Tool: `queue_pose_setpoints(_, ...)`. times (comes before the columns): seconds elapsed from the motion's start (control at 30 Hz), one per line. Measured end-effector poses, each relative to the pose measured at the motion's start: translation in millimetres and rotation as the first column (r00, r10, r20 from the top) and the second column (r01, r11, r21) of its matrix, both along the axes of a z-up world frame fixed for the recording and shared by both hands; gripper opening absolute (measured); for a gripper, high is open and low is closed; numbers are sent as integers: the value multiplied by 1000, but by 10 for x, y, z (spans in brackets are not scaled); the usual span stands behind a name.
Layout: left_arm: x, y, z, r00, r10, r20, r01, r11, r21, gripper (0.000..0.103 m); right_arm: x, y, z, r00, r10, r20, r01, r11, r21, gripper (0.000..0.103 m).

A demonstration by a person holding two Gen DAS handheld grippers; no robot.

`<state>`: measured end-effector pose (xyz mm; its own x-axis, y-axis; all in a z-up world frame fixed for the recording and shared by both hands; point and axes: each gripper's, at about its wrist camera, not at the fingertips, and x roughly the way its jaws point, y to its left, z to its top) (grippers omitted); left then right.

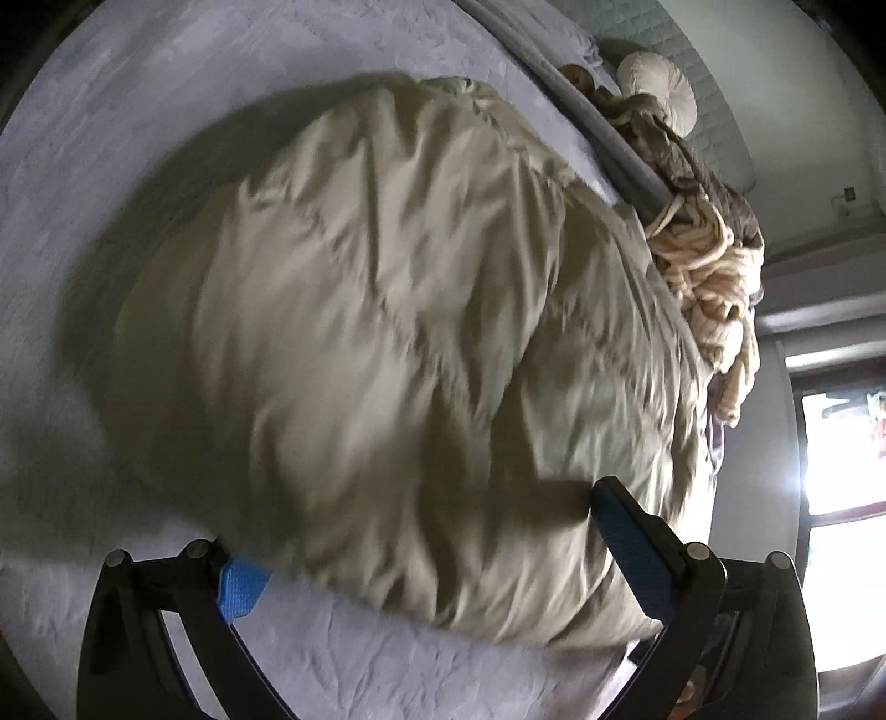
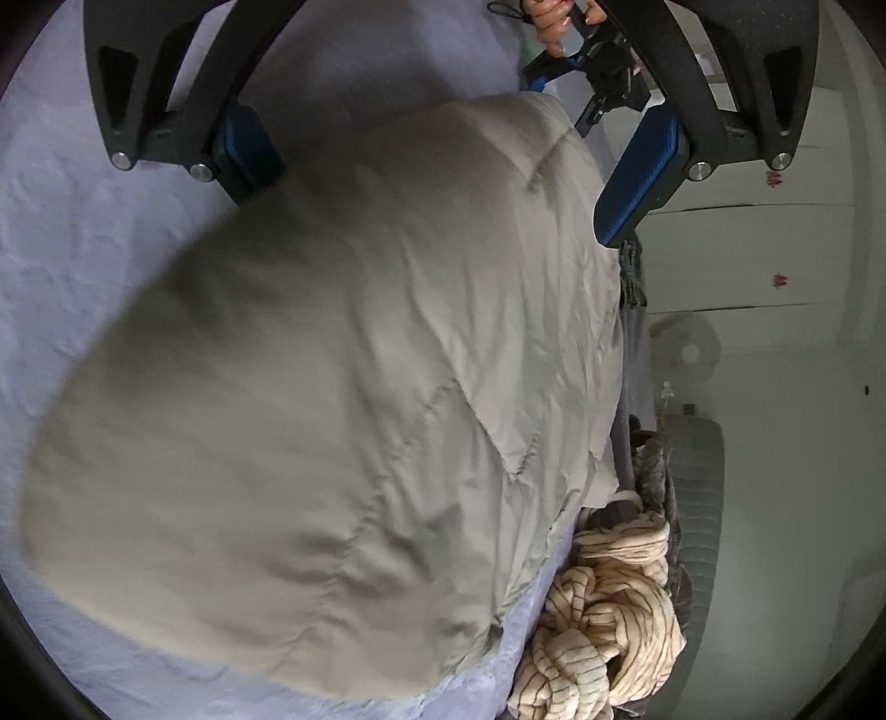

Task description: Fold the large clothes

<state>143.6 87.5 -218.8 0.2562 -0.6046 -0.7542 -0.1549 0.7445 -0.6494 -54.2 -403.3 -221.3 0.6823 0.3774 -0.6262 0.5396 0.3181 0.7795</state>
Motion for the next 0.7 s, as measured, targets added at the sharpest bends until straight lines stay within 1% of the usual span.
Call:
queue_pose_setpoints(0.1, 108, -34, -106, 999, 30, -14, -30, 999, -10, 103, 116, -14, -66, 1000, 2, 4, -2, 1000, 20, 103)
queue_pose_setpoints(0.2, 147, -6, -284, 994, 91, -61, -95, 994, -58, 103, 208, -24, -159, 1000, -8, 9, 8, 999, 45, 103)
queue_pose_setpoints(0.27, 181, 25, -325, 989, 119, -86, -127, 988, -89, 103, 233, -34, -189, 1000, -19, 11, 18, 999, 52, 103)
queue_pose_setpoints(0.3, 195, 28, -321, 989, 119, -91, -128, 987, -100, 103, 243, -39, -197, 1000, -25, 12, 24, 998, 57, 103)
queue_pose_setpoints(0.33, 196, 34, -304, 989, 119, -85, -128, 986, -104, 92, 244, -43, -200, 1000, -28, 12, 27, 998, 61, 103)
queue_pose_setpoints(0.37, 192, 48, -276, 991, 116, -72, -123, 986, -109, 73, 245, -49, -201, 999, -32, 12, 31, 997, 67, 103)
queue_pose_setpoints(0.4, 195, 46, -252, 992, 108, -62, -115, 986, -121, 63, 240, -55, -200, 999, -36, 12, 35, 997, 72, 101)
queue_pose_setpoints(0.43, 191, 50, -208, 994, 98, -42, -103, 986, -128, 48, 228, -62, -197, 999, -44, 6, 44, 996, 75, 98)
queue_pose_setpoints(0.47, 189, 48, -159, 996, 88, -22, -90, 989, -117, 40, 210, -69, -196, 998, -55, -7, 55, 996, 74, 82)
queue_pose_setpoints(0.5, 188, 38, -102, 997, 73, -1, -73, 992, -100, 36, 176, -77, -208, 998, -63, -21, 64, 995, 75, 62)
queue_pose_setpoints(0.53, 184, 10, -23, 998, 44, 32, -42, 997, -69, 31, 150, -86, -234, 997, -72, -26, 75, 992, 97, 54)
queue_pose_setpoints(0.57, 178, -26, 57, 998, 12, 64, -10, 999, -34, 28, 124, -85, -243, 996, -85, -20, 87, 990, 113, 41)
queue_pose_setpoints(0.6, 165, -56, 140, 995, -22, 98, 22, 1000, 1, 26, 104, -76, -224, 996, -93, -17, 94, 990, 107, 34)
queue_pose_setpoints(0.63, 163, -87, 207, 992, -45, 121, 43, 999, 24, 24, 94, -54, -173, 995, -94, -13, 95, 992, 81, 32)
queue_pose_setpoints(0.67, 147, -113, 294, 984, -83, 157, 75, 996, 53, 22, 88, -37, -134, 996, -92, -9, 93, 994, 64, 29)
queue_pose_setpoints(0.7, 142, -120, 351, 979, -103, 177, 93, 994, 65, 22, 76, -17, -88, 996, -92, -2, 92, 995, 50, 26)
